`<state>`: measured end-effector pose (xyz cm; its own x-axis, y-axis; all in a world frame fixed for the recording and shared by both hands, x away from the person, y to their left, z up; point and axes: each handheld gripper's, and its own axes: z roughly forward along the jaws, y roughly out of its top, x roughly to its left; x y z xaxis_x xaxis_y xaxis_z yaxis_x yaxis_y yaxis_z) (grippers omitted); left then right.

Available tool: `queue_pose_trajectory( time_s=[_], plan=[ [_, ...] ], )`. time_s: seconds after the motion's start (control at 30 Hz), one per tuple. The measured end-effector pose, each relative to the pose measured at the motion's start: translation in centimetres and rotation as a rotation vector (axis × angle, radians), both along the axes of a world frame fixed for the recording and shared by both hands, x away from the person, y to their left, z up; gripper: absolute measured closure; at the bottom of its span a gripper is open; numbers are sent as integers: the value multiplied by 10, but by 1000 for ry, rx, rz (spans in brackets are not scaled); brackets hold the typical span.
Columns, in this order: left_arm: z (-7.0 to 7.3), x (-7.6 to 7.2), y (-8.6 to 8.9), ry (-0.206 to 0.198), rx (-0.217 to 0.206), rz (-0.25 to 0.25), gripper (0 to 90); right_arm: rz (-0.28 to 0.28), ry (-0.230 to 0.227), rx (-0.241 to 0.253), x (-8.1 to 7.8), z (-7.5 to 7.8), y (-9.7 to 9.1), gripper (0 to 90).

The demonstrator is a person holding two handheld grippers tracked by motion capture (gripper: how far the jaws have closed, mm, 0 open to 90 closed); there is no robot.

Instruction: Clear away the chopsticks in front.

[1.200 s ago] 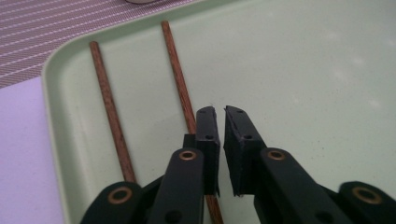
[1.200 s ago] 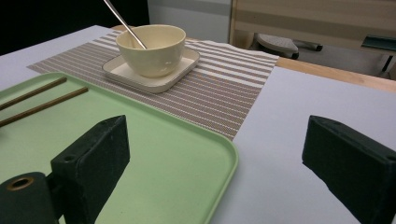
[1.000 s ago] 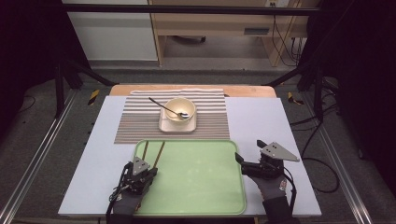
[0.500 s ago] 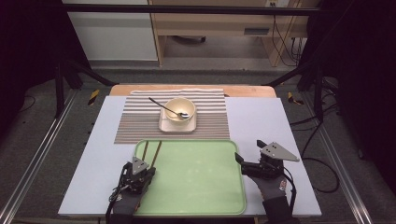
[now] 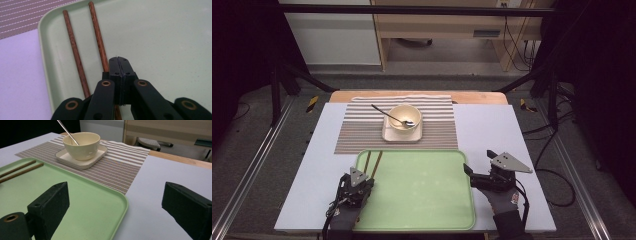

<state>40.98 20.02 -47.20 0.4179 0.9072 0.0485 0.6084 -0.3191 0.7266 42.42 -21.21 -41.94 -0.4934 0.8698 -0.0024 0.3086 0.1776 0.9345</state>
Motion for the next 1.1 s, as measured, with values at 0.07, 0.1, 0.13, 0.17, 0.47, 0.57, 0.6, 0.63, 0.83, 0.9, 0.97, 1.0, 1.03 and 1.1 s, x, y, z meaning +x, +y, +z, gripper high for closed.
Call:
queue_pose_trajectory(
  time_s=[0.07, 0.1, 0.13, 0.17, 0.47, 0.57, 0.6, 0.63, 0.83, 0.9, 0.97, 1.0, 1.03, 1.1],
  plan=[
    [0, 0, 1, 3, -2, 4, 895, 0, 0, 0, 0, 0, 0, 78],
    [0, -1, 1, 3, -1, 9, 895, 0, 0, 0, 0, 0, 0, 78],
    [0, -1, 2, 5, 0, 13, 895, 0, 0, 0, 0, 0, 0, 78],
    [0, -1, 3, 8, 2, 18, 896, 0, 0, 1, 0, 0, 0, 78],
    [-2, -5, 7, 8, 2, 31, 896, 1, 2, -2, 0, 0, 1, 79],
    [-2, -4, 7, 7, 0, 35, 895, 1, 0, -3, 0, 0, 1, 79],
    [-2, -4, 7, 6, 3, 38, 896, 0, 1, -2, 0, 0, 1, 79],
    [-2, -4, 7, 6, 3, 40, 896, 1, 1, -3, 0, 0, 0, 79],
    [-2, -4, 7, 0, 15, 52, 895, 1, 0, -2, 0, 0, 0, 79],
    [-2, -4, 7, 1, 16, 52, 895, 1, 0, -2, 0, 0, 1, 79],
    [-2, -4, 7, -1, 17, 51, 895, 2, 1, -2, 0, 0, 1, 79],
    [-2, -4, 7, -5, 16, 49, 895, 2, 0, -2, 0, 0, 1, 79],
    [-2, -4, 7, -9, 16, 50, 894, 1, -1, -1, 0, 0, 0, 79],
    [-1, -5, 9, -24, 9, 48, 887, 0, -1, -1, 0, 0, 1, 79]
  ],
)
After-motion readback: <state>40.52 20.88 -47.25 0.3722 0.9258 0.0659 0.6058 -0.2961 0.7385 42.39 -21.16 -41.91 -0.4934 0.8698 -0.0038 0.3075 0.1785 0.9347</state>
